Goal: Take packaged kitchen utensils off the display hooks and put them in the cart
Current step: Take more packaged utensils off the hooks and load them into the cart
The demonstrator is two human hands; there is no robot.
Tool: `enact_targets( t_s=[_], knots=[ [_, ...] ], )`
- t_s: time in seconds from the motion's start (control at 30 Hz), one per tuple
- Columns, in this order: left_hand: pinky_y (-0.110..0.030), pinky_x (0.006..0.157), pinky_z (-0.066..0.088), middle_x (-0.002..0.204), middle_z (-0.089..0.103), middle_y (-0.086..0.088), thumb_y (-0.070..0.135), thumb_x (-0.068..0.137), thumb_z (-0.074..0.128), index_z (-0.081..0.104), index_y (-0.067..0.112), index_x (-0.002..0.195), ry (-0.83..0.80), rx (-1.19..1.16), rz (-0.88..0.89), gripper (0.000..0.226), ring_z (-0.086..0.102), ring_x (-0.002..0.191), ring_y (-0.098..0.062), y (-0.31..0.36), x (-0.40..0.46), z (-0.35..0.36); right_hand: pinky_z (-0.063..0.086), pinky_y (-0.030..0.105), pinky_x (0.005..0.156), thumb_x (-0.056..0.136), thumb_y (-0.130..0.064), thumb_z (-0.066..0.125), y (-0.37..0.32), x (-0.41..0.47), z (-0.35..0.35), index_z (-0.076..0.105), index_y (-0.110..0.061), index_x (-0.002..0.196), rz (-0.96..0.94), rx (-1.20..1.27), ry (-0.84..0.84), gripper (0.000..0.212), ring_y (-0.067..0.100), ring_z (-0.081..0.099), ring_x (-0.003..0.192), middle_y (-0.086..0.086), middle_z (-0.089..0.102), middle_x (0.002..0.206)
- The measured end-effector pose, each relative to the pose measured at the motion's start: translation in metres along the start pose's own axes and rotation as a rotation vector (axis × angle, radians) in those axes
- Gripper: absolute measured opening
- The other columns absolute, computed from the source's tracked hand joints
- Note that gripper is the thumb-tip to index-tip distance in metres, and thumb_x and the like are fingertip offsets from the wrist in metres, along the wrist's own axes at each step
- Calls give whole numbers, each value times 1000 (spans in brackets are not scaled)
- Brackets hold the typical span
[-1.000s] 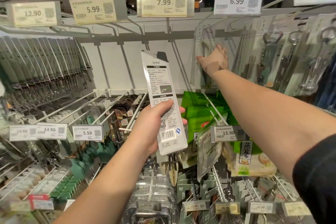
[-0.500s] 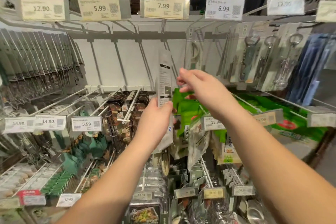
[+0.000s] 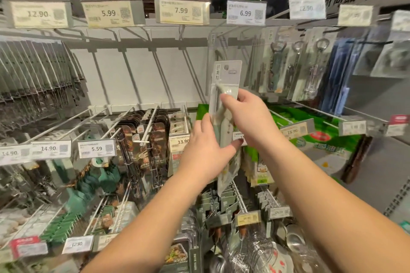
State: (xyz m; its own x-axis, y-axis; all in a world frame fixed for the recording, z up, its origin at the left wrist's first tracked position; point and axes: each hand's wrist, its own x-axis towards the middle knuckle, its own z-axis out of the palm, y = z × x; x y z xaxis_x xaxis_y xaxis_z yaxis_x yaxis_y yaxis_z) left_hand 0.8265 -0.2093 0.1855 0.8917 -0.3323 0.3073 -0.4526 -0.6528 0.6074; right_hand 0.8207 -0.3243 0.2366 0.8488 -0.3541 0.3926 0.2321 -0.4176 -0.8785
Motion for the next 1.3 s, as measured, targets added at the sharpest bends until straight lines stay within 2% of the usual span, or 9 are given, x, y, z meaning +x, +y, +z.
enact_targets(
  t_s=[0.1,0.2,0.27,0.37,0.47,0.57,0.8,1.1,1.3],
  knots=[
    [-43,98,52,144,47,3,68,92,42,22,28,156,-41,-243,-15,78,58,121,-17,-2,-1,-3,41,30,59,91,-30,58,4,7,-10,69,-17,86,91,112,-22,18,7,52,52,-9,63,62],
    [-43,83,58,98,67,4,48,103,42,57,26,130,-38,-484,-94,38,65,83,-12,-10,8,-9,47,40,76,81,-34,58,8,20,-17,68,-4,96,164,261,-68,35,23,61,75,6,67,81],
    [-39,78,60,91,70,0,34,104,48,65,24,114,-43,-564,-100,22,64,75,-13,-11,15,-9,50,44,82,85,-31,58,10,28,-20,69,-4,100,163,290,-90,33,26,62,82,8,68,86],
    [-33,69,54,86,68,-2,23,103,53,66,18,106,10,-576,-79,15,61,70,-13,-6,24,-9,52,50,92,86,-34,60,9,40,-23,71,-15,97,125,293,-116,24,26,65,88,5,72,92],
    [-36,68,51,82,68,0,23,102,54,66,16,105,116,-556,-55,14,58,66,-13,0,38,-9,52,36,82,94,-42,62,11,47,-28,60,-24,114,52,136,-79,26,7,64,92,-12,68,102],
    [-33,69,49,80,66,6,24,101,55,66,16,108,191,-547,-48,15,56,64,-12,9,53,-7,53,34,88,94,-47,63,12,52,-34,56,-25,125,-35,18,4,39,3,62,97,-16,65,104],
    [-45,75,56,78,64,-1,23,101,55,64,21,96,215,-545,1,10,59,67,-18,29,80,4,54,37,89,93,-42,64,9,71,-54,53,-30,114,-162,-27,78,26,4,62,94,-13,65,98],
    [-33,65,55,77,61,6,19,101,56,62,27,90,289,-585,14,15,55,60,-12,29,102,6,37,0,60,95,-36,64,8,95,-58,52,-30,109,-200,-5,44,20,-13,51,75,-19,57,85],
    [-28,62,54,79,62,5,19,101,56,63,24,92,281,-614,7,12,57,62,-12,30,108,11,37,8,65,95,-38,63,15,101,-62,53,-31,109,-208,1,25,19,-10,52,77,-19,56,85]
  ],
)
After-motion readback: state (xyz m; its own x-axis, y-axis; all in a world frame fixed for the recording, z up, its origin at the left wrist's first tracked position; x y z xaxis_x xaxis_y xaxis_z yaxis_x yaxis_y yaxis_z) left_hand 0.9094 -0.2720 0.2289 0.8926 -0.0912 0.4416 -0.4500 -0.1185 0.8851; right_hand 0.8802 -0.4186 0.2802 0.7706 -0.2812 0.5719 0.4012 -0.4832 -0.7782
